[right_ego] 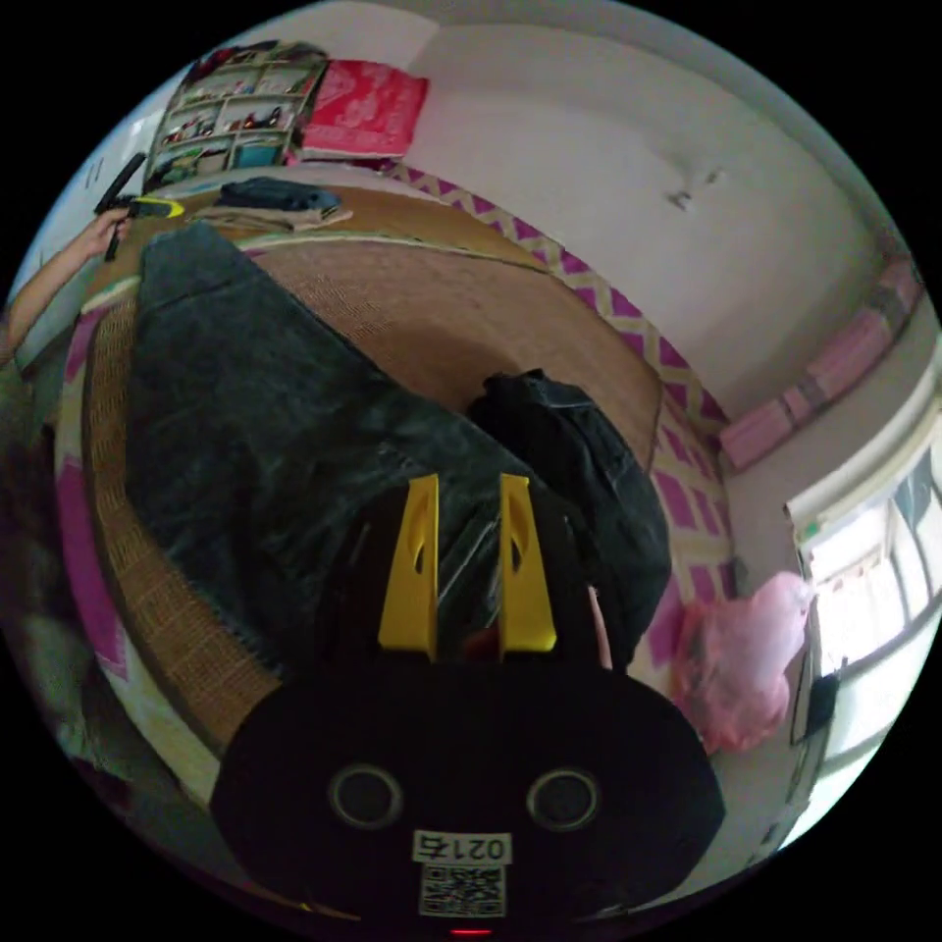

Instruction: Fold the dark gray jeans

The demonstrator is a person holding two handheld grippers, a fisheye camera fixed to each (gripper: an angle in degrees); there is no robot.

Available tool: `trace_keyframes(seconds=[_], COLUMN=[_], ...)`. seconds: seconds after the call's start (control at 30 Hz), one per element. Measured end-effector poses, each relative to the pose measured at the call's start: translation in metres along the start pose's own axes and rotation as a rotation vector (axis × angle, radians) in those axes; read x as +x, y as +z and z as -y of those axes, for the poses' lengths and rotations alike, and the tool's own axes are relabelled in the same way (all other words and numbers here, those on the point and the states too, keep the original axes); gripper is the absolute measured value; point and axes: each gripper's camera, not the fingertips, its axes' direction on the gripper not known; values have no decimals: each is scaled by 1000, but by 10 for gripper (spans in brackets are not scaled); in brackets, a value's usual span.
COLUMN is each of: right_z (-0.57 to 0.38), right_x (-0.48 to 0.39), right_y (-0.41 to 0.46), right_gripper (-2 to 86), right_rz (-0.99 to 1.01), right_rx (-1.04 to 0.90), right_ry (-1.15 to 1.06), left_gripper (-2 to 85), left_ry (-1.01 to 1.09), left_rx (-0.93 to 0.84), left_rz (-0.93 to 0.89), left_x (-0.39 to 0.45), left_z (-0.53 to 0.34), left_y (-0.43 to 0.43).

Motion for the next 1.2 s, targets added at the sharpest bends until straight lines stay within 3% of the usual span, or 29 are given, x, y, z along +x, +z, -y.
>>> trace_keyframes(seconds=[0.17,0.4,0.6,0.73,1.0,1.2], right_z=[56,78,88,93,80,11], right_x=[46,59,46,45,76,67], right_y=[74,82,74,74,12,-121], right_gripper=[108,73,78,32,-9,-10], right_rz=[82,123,141,72,141,146], right_rx=[-195,-205,-176,-186,-76,111], right_ry=[-137,-181,-197,-203,-154,-118], left_gripper=[-9,6,96,65,-6,-9], left_ry=[191,360,464,490,502,578], left_rx=[-189,-322,-371,-411,-239,-62], left_rz=[-114,-37,-19,-73,-98,-82], left_x=[41,88,130,155,194,250], left_z=[44,56,52,52,50,13], left_y=[90,136,150,149,58,-89])
